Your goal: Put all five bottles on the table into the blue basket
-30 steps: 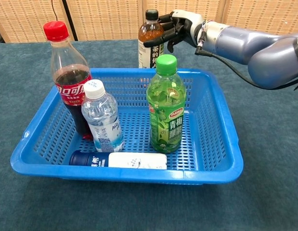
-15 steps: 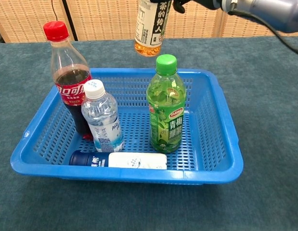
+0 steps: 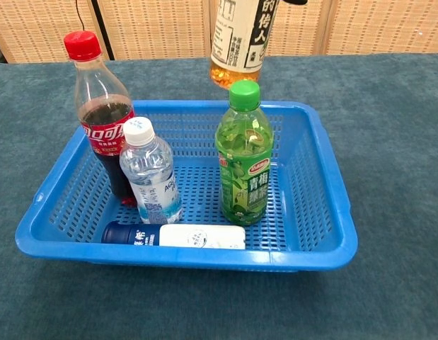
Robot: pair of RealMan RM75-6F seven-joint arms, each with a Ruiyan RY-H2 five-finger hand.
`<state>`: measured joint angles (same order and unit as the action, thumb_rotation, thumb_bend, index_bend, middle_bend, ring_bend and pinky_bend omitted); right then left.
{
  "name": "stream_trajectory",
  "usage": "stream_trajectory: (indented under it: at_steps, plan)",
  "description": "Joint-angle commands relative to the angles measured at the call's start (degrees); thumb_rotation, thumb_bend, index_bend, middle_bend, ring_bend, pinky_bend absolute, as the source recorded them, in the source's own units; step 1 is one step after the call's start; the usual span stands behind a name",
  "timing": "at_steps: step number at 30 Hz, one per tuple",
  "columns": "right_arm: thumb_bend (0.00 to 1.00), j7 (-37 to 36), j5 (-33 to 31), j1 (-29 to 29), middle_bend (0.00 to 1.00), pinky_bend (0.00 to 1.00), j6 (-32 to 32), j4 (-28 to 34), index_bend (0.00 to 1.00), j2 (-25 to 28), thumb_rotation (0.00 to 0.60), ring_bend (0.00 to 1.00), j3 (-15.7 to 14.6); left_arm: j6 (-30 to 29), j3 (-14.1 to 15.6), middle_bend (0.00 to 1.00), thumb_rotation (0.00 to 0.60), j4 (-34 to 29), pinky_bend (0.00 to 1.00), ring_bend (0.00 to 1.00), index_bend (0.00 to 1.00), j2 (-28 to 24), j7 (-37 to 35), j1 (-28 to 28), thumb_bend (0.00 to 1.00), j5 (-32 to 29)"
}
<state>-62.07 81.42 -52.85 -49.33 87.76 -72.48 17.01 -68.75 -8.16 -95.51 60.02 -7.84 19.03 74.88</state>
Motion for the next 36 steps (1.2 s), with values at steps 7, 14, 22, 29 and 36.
stream_trajectory:
  at_steps: [7, 14, 22, 29, 36]
  plan:
    - [0.42, -0.8, 2.68, -0.2, 0.57, 0.77, 1.7, -5.18, 0.54, -5.52, 0.6, 0.68, -4.31, 0.34, -0.01, 0.0, 0.6, 0.14, 0.0, 0.0, 0.0, -0.14, -0.66, 0.07, 0.24, -0.04]
    - [0.42, -1.07, 5.48, 0.23, 0.56, 0.76, -0.28, -8.76, 0.52, -7.07, 0.6, 0.66, -6.08, 0.69, -0.01, 0.0, 0.6, 0.27, 0.0, 0.0, 0.0, -0.16, -0.82, 0.27, 0.24, -0.02]
    - [0.28, -0.94, 11.57, 1.03, 0.31, 0.5, -4.01, -12.07, 0.35, -7.33, 0.6, 0.36, -10.41, 0.74, 0.14, 0.0, 0.6, 0.11, 0.0, 0.0, 0.0, -0.29, -0.87, 0.27, 0.24, 0.21]
    - [0.11, 2.62, 13.19, 1.69, 0.06, 0.23, -5.63, -10.55, 0.12, -4.83, 0.6, 0.03, -12.43, 0.49, 0.33, 0.0, 0.6, -0.13, 0.0, 0.0, 0.0, -0.39, -0.9, 0.15, 0.24, 0.62]
    - [0.0, 12.66, 11.61, 4.22, 0.0, 0.14, -8.82, -5.1, 0.06, 2.38, 0.6, 0.0, -11.65, -0.65, 0.72, 0.0, 0.6, -0.25, 0.0, 0.0, 0.0, -0.31, -0.23, -0.36, 0.24, 1.49]
